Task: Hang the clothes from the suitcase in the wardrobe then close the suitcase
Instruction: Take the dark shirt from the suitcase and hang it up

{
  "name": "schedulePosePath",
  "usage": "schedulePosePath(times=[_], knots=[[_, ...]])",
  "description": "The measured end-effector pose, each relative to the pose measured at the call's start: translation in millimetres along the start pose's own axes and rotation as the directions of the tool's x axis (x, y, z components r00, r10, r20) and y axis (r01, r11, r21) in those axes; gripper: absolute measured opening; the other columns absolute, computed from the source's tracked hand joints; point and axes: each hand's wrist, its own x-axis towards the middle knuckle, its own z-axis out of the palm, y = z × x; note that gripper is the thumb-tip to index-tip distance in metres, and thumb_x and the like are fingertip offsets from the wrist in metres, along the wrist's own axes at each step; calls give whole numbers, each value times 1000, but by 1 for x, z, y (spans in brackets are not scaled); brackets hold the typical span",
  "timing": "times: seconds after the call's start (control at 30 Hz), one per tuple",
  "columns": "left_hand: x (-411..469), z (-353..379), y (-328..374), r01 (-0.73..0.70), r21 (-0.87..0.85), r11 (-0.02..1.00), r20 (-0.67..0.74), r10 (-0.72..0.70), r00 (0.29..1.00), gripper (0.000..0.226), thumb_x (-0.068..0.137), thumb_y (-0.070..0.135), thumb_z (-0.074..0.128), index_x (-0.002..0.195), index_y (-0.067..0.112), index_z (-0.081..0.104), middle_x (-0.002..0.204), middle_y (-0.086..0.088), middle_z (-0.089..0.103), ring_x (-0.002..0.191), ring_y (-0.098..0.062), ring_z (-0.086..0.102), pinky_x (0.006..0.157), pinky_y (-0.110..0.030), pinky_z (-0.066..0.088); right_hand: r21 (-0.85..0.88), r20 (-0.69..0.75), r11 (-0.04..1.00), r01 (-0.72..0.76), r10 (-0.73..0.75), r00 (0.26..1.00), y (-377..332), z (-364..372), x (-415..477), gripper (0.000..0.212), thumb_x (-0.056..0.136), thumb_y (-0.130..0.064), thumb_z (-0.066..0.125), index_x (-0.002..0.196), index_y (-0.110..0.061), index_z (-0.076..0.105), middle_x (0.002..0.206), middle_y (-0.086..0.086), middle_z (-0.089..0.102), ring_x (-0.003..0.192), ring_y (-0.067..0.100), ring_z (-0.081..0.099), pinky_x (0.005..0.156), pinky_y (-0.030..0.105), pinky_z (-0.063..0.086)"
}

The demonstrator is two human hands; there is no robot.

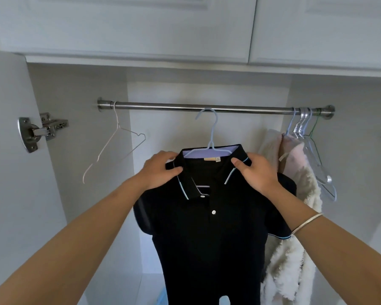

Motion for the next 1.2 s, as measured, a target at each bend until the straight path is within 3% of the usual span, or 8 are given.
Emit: schedulePosePath(times=[0.17,0.3,0.47,0.63,0.73,0.87,1.07,1.2], knots=[[12,8,21,-134,-86,987,-163,119,979,18,100,29,45,102,11,50,91,-3,57,84,-22,54,66,-24,38,2,75,996,90,-90,993,-6,-12,-6,27,88,-47,58,91,-21,64,85,-1,68,81,17,63,79,42,52],[23,3,21,-133,-77,988,-209,115,971,23,100,30,45,103,8,52,90,-5,60,86,-27,56,79,-38,42,-319,232,938,133,-58,971,12,-46,-14,26,88,-54,54,86,-31,65,85,-6,62,83,15,56,77,32,43],[39,12,32,-71,31,997,-247,76,966,25,97,34,49,111,14,56,105,-8,60,100,-30,56,87,-42,43,-184,233,983,-16,59,971,28,-50,-24,44,96,-41,50,60,-16,42,56,-1,42,57,15,46,60,30,34],[44,33,67,-45,196,980,-205,86,975,52,94,32,51,143,31,35,138,-9,37,128,-28,37,102,-41,32,-219,15,964,-149,156,988,33,-50,-23,42,92,-43,51,58,-20,47,59,0,52,63,20,57,60,33,41],[42,46,101,-157,-35,987,-148,150,978,33,94,26,49,127,21,53,117,-4,51,114,-24,51,92,-33,42,-246,9,927,-284,295,955,32,-55,-18,35,90,-42,52,65,-17,51,66,1,56,71,22,60,65,34,45],[39,68,150,-40,-410,911,266,161,950,28,99,27,45,116,13,62,99,-3,63,84,-12,62,69,-21,51,12,97,914,-405,402,910,18,-59,-10,23,84,-36,61,89,-13,64,95,5,64,94,23,61,83,36,47],[57,88,183,121,-645,755,323,125,938,44,100,31,46,138,9,46,135,-10,51,113,-20,56,88,-31,55,358,225,810,-464,408,885,-3,-83,-3,31,88,-9,45,116,-5,59,117,15,61,107,29,57,91,38,46],[68,90,202,91,-687,721,282,150,948,50,101,28,44,148,13,34,147,-5,41,129,-17,45,93,-29,51,411,149,838,-358,326,934,-11,-93,5,31,97,-7,41,125,-8,54,110,0,51,97,11,48,85,25,41]])
